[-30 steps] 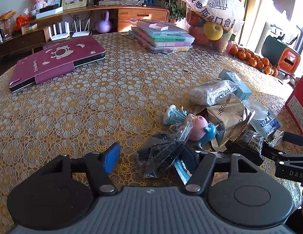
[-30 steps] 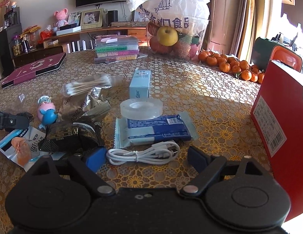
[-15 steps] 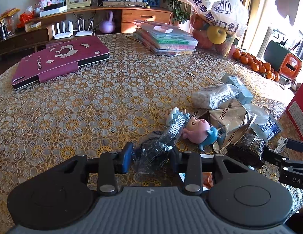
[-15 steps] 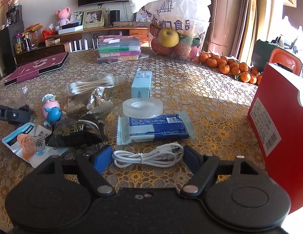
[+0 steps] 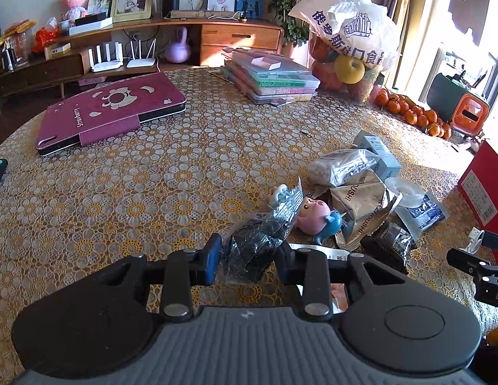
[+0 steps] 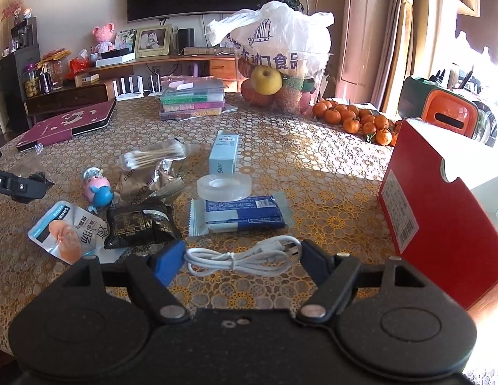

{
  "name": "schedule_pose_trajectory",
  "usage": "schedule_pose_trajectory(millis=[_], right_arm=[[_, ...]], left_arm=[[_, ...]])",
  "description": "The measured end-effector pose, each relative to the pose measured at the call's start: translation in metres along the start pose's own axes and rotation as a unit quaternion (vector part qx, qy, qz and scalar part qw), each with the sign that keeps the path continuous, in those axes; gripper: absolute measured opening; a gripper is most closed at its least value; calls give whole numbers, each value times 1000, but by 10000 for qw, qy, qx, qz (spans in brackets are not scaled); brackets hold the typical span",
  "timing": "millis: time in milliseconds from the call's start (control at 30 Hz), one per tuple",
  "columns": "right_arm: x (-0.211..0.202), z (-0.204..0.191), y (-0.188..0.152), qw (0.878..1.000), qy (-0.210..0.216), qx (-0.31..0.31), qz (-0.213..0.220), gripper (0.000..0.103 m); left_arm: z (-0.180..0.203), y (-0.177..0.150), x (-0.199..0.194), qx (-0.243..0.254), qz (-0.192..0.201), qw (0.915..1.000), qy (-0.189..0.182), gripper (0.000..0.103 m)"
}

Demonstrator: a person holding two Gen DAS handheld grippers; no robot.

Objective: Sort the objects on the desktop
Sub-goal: 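Close the left gripper on the black bagged item and lift it, then carry the black bagged item with the left gripper into the red box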

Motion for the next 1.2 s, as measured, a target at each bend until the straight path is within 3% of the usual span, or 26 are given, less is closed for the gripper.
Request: schedule_pose_trajectory(millis=[667, 1200], right_arm=[[-90, 23, 23, 9985, -89, -198, 509, 78], [-127, 106, 30, 9964, -463, 60, 705, 78]], left_arm=[[85, 17, -70, 645, 279, 9944, -794, 33], [208, 39, -80, 1351, 298, 9763, -1664, 33]])
Point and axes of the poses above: each gripper's, at about its wrist camera, not at the fingertips, and x roughly the way its jaws point, z to its right, y to its top, the point moved 2 cm from there along x, roughly the way its jaws point, and after that the axes turned 1 degree about z, right-handed, at the moved point
